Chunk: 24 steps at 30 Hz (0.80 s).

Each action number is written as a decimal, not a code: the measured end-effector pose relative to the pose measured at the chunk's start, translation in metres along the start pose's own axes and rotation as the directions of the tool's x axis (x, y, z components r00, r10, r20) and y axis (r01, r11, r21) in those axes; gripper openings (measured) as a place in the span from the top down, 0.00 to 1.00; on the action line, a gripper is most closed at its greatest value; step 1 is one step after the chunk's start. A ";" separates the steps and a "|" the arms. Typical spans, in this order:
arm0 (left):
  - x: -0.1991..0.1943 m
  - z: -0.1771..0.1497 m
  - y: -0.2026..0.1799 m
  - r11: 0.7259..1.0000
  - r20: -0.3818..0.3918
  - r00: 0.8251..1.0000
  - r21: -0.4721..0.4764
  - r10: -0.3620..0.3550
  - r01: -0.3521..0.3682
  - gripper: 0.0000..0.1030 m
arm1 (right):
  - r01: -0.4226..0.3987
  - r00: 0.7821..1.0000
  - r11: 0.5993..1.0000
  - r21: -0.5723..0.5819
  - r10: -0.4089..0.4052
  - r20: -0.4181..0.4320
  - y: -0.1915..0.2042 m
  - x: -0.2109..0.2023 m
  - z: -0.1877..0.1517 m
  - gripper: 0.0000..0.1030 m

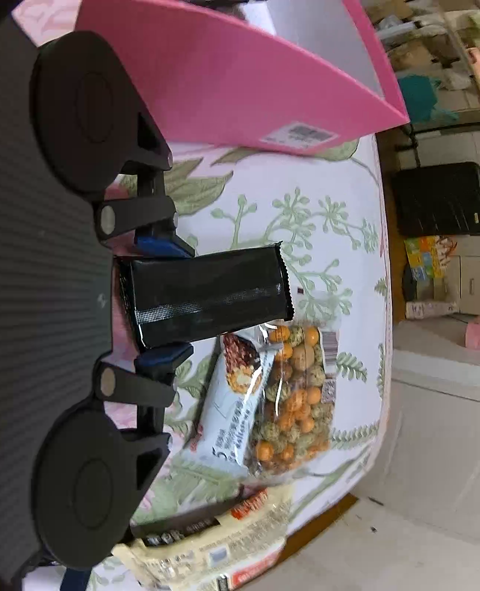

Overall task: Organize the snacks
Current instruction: 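Grasp a black bar with the left tool while the right tool grasps another, then carry both black bars in both tools over the pink box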

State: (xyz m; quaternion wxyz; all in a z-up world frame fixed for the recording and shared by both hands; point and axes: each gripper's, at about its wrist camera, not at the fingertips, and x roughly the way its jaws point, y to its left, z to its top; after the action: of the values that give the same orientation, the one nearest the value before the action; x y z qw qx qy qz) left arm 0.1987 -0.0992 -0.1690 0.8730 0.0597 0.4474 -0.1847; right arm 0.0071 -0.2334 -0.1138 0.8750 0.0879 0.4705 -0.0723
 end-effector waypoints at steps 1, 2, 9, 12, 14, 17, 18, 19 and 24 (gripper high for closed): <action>0.000 0.000 -0.002 1.000 -0.008 1.000 0.008 0.012 -0.012 0.53 | -0.006 1.000 0.999 -0.032 0.006 0.001 0.004 0.001 0.000 0.45; 0.000 0.000 -0.003 1.000 -0.018 1.000 0.010 0.016 -0.016 0.53 | -0.010 1.000 0.998 -0.059 0.010 0.006 0.009 0.002 0.001 0.45; 0.009 0.006 -0.011 0.998 -0.016 0.998 0.015 0.053 -0.053 0.42 | 0.074 0.997 0.987 -0.146 -0.075 0.002 0.021 0.020 0.002 0.31; 0.015 0.007 -0.008 0.998 0.014 0.998 -0.016 0.055 -0.055 0.52 | 0.083 0.996 0.988 -0.129 -0.086 -0.015 0.020 0.019 -0.001 0.32; 0.011 0.007 -0.007 0.998 0.012 0.998 -0.020 0.055 -0.055 0.53 | 0.087 0.996 0.991 -0.104 -0.089 -0.019 0.015 0.015 -0.002 0.41; 0.001 0.004 -0.002 0.998 0.003 1.000 -0.057 0.018 -0.017 0.53 | 0.042 0.998 0.998 -0.050 -0.045 -0.052 0.006 0.009 0.004 0.48; -0.005 0.002 -0.002 0.999 0.008 1.000 -0.048 0.022 -0.021 0.53 | 0.018 0.998 1.000 -0.022 -0.019 -0.064 0.003 0.006 0.005 0.48; -0.011 0.001 -0.002 0.999 0.006 1.000 -0.038 0.029 -0.028 0.53 | -0.014 0.997 1.000 0.008 0.015 -0.077 -0.001 0.002 0.007 0.48; -0.054 0.006 0.001 0.999 -0.020 0.999 -0.020 -0.026 0.025 0.53 | -0.149 0.980 0.976 0.157 0.167 -0.111 -0.015 -0.014 0.015 0.48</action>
State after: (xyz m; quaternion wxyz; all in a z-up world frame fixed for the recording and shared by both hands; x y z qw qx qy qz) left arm 0.1747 -0.0856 -0.1222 0.8666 0.0473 0.4586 -0.1908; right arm 0.0082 -0.2507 -0.0952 0.8383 0.1939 0.5087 -0.0314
